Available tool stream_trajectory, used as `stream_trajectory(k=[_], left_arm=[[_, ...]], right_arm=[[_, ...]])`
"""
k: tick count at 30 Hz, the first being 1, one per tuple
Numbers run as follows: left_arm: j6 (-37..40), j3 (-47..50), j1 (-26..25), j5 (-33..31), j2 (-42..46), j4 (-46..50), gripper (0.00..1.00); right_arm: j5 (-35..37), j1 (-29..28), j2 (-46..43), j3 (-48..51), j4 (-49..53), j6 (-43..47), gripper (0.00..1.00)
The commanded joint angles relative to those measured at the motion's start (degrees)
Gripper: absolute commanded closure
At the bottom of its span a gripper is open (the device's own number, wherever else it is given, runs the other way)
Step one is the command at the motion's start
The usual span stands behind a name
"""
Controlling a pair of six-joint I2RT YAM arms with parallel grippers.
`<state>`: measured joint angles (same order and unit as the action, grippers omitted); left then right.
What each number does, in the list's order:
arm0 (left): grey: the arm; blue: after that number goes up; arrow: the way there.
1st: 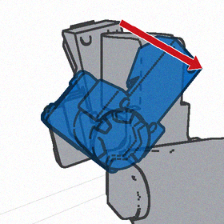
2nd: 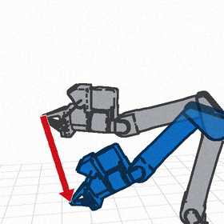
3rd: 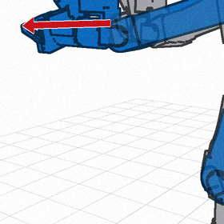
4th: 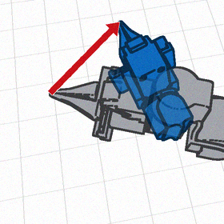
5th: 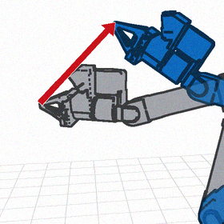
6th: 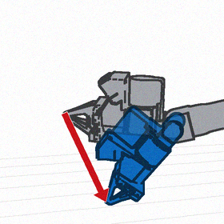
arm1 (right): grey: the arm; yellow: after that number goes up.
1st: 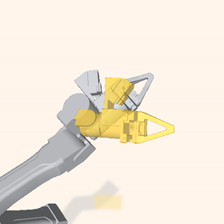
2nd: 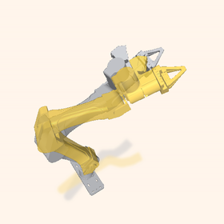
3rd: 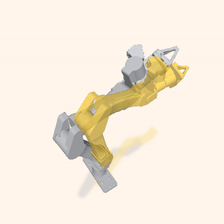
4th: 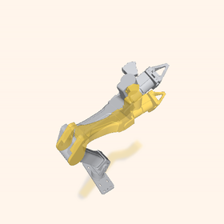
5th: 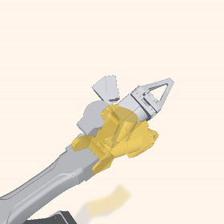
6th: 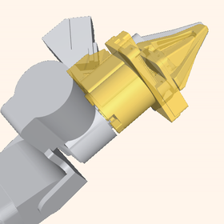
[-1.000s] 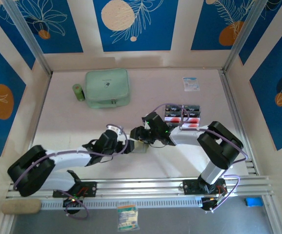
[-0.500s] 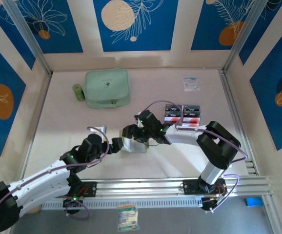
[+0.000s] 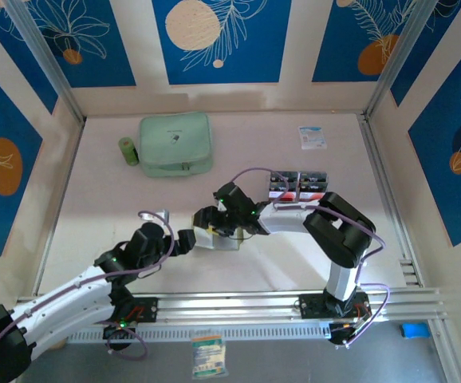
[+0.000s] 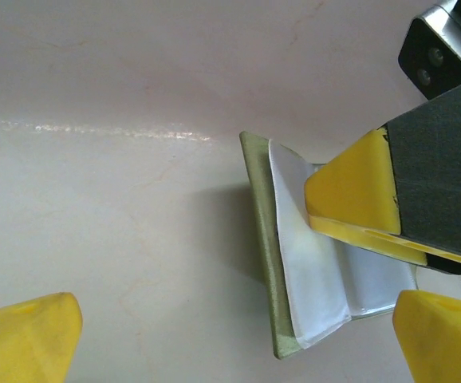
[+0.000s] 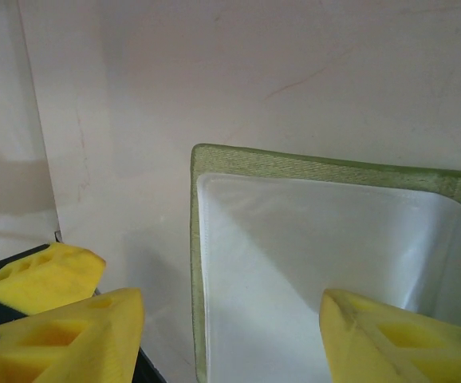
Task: Put the credit cards into the card holder
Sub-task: Flip over the card slot on the card holder.
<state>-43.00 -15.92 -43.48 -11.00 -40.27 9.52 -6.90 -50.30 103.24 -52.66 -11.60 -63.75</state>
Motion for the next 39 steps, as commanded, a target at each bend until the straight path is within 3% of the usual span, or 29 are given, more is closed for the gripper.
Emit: stream_trajectory(k=[1,23,33,39], left_arm=[[0.99,0.82,0.72,0.45,-1.21,0.98,0.0],[7.12,-7.54,0.69,-0.11,-22.61,-1.61,0.0],[7.64,-10.52,0.72,-3.1,-28.29,3.85,0.0],[6.79,-10.88,0.7,-3.74,-28.07,4.6,0.0]], right_arm=[[-0.57,-0.02,1.47,-0.97,-1.48,-2.02,0.39],[-3.02,1.35,2.08,3.42,-10.33,-9.31,0.39],[-1.67,3.02,-4.69,4.43,-5.19,-5.45,0.4],[-0.11,2.94,-4.73,2.4,3.37,-0.76,0.6]])
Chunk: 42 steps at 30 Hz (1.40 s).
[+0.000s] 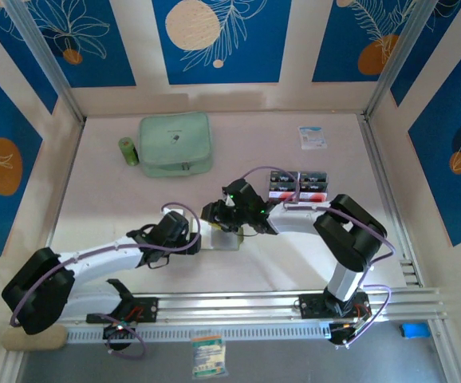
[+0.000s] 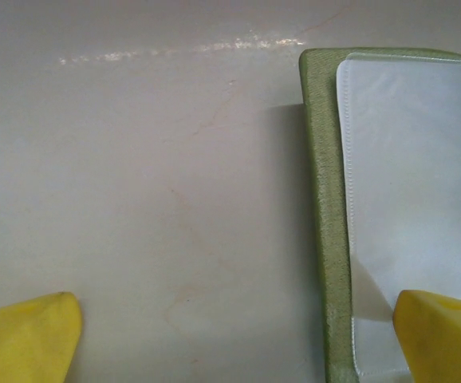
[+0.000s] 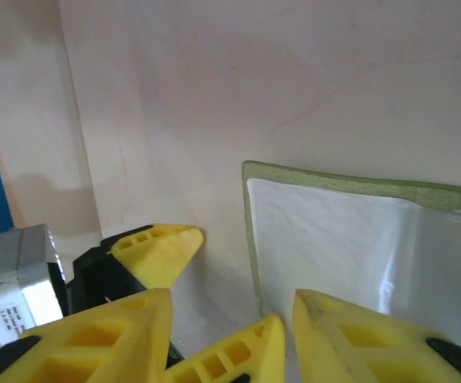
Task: Put the credit cards into the card holder
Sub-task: Flip over the card slot on the card holder.
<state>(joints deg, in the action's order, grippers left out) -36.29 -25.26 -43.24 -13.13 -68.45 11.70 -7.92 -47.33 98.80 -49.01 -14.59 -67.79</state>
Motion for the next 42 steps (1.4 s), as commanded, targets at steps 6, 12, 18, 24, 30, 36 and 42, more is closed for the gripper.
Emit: stream_trajectory(k=[6,12,18,24,30,36,42], left_arm=[[-0.03,-1.55,0.45,-1.65,1.27,2.78,0.0],[-0.01,-1.71,0.45,-1.51,1.95,2.88,0.0],[1.17,-4.49,0.45,-1.46,2.46,3.71,0.0],[3.55,-7.99,0.79,-1.64,-1.61,3.3,0.0],[3.23,-6.93,1.06,-2.82,-4.85,2.54,0.0],[2.25,-4.39,1.14,-3.07,-5.84,1.14,0.0],[1.91,-3.79,1.15,-2.67,-6.13,0.29,0.0]], right_arm=[[0.89,-0.63,3.24,-3.25,8.47,4.77,0.83],[-0.13,-0.92,6.8,-3.94,7.62,4.79,0.89],[-0.41,-1.01,7.72,-3.13,6.86,4.34,0.9],[-0.29,-1.01,7.63,-2.43,6.26,3.89,0.9],[-0.43,-1.0,6.95,-2.4,5.71,3.61,0.89],[0.25,-0.16,-0.01,-2.92,9.52,7.39,0.86],[4.89,3.49,-8.85,-2.05,21.65,15.02,0.82]])
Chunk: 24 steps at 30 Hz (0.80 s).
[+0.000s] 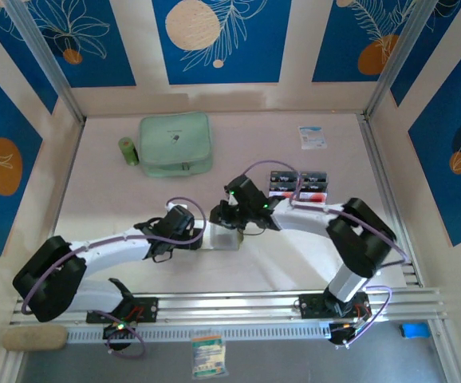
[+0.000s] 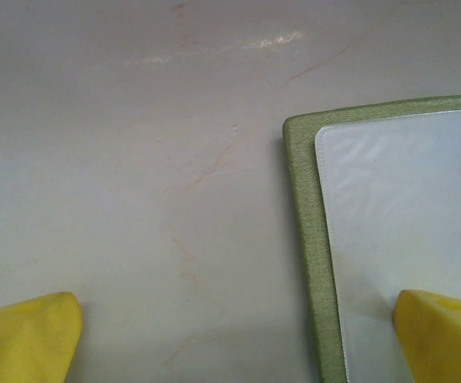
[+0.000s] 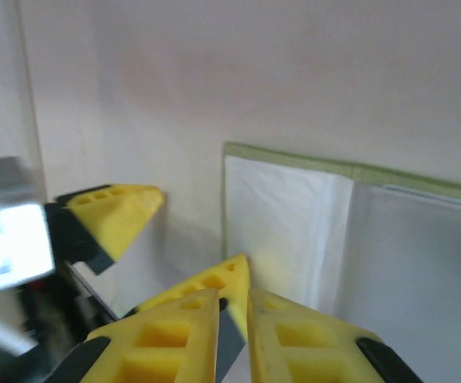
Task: Put the credit cards into the card holder
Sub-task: Flip over the card slot on the card holder, then rotate the storage box at the middle-right of the table.
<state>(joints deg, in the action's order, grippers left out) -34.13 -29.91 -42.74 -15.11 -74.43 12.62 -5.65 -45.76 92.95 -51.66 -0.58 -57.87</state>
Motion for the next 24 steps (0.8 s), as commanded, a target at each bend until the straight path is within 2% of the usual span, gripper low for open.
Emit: stream_trajectory(k=[1,8,14,24], left_arm=[[-0.26,0.82,0.64,-0.72,-0.1,-0.64,0.0],[0.34,0.47,0.66,-0.97,0.43,-0.57,0.0],[1.04,0.38,0.66,-0.2,-0.25,-0.88,0.0],[1.88,0.12,0.72,-0.03,-0.71,-1.09,0.0]], right_arm=[[3.23,2.97,-4.11,1.26,9.38,6.26,0.81],[9.81,8.88,-10.15,6.87,18.09,13.31,0.81],[10.09,13.33,-12.35,11.18,17.57,14.44,0.81],[11.12,16.43,-9.51,11.46,15.89,15.85,0.82]])
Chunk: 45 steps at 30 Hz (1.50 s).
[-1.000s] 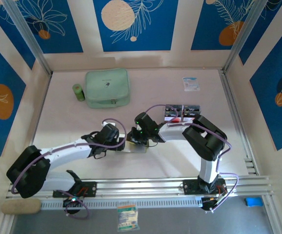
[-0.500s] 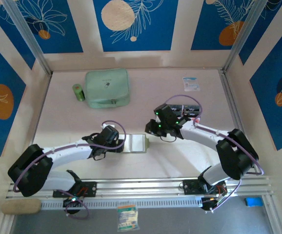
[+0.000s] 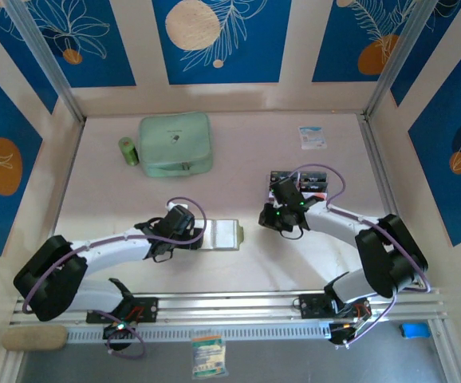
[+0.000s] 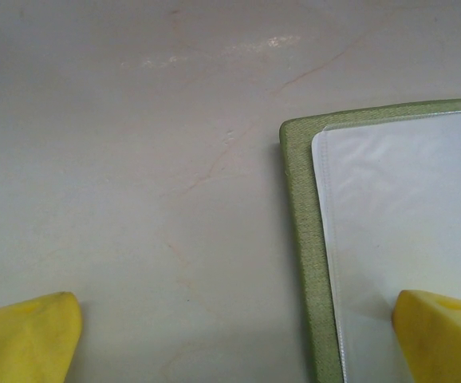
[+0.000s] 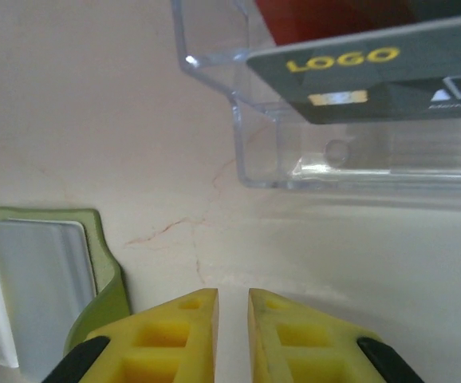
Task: Put the credit cards into the card holder
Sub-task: Rotate the storage box at the middle-right of the table.
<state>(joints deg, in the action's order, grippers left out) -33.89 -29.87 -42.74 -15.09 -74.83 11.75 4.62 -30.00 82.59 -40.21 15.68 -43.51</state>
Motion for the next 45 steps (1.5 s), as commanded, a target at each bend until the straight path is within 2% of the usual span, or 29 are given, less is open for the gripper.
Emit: stream_trajectory(k=[1,9,20,26,28,31,34,38,45], left_arm=[[1.74,0.12,0.64,0.19,-0.37,-0.15,0.0],[1.59,-0.02,0.64,0.33,-0.25,-0.23,0.0],[1.81,-0.21,0.65,0.76,-0.06,-0.28,0.0],[1.85,-0.32,0.65,0.94,0.23,-0.17,0.0],[1.81,-0.37,0.65,0.94,0.37,-0.16,0.0],[1.81,-0.45,0.71,1.1,0.38,-0.17,0.0],[1.72,-0.36,0.64,1.19,0.3,-0.39,0.0],[1.56,-0.79,0.69,1.34,-0.1,-0.51,0.0],[1.72,-0.86,0.64,1.71,-0.1,-0.76,0.0]], right_arm=[[0.83,0.89,1.08,-0.12,-0.6,1.66,0.82],[1.45,3.63,5.0,-3.4,-1.22,3.9,0.83],[1.3,6.09,13.3,-15.13,1.15,9.66,0.84],[-6.98,5.67,12.41,-19.97,4.35,16.92,0.83],[-8.7,5.39,9.42,-20.64,6.21,19.37,0.78],[-6.69,5.6,5.72,-22.02,10.12,23.13,0.58],[-3.95,6.63,4.26,-23.86,14.35,26.56,0.44],[1.07,8.0,5.73,-26.45,19.1,29.71,0.39],[11.44,7.68,11.31,-29.92,24.81,31.07,0.39]])
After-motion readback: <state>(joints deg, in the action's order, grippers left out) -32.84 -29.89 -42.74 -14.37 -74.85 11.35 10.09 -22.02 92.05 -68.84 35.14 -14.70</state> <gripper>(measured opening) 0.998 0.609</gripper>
